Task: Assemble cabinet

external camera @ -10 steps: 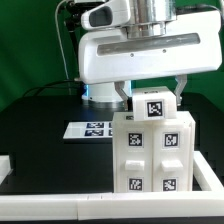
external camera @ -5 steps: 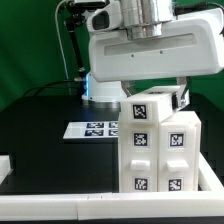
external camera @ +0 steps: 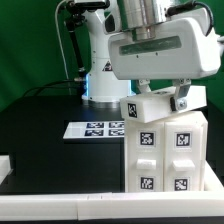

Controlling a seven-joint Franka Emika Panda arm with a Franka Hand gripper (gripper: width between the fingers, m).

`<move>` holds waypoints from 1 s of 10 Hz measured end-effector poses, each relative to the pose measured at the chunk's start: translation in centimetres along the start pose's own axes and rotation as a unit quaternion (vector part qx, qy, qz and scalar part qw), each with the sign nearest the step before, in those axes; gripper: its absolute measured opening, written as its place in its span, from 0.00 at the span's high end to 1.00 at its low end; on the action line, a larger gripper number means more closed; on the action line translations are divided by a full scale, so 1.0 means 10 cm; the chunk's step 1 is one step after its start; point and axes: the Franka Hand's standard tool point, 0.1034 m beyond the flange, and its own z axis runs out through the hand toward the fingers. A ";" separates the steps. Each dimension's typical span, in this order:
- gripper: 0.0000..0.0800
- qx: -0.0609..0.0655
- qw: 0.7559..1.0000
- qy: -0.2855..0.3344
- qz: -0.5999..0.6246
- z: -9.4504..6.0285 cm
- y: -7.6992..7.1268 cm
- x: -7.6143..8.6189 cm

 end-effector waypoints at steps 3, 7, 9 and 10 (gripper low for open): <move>0.32 0.001 0.993 -0.002 0.114 0.01 -0.01 -0.03; 0.32 0.005 0.957 -0.018 0.290 0.01 -0.02 -0.06; 0.32 0.004 0.935 -0.028 0.355 0.01 -0.03 -0.06; 0.32 0.005 0.931 -0.030 0.364 0.01 -0.03 -0.05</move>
Offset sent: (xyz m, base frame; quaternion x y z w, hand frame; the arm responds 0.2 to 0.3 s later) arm -0.0094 -0.0090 -0.0051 -0.0405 0.0284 0.1836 0.9817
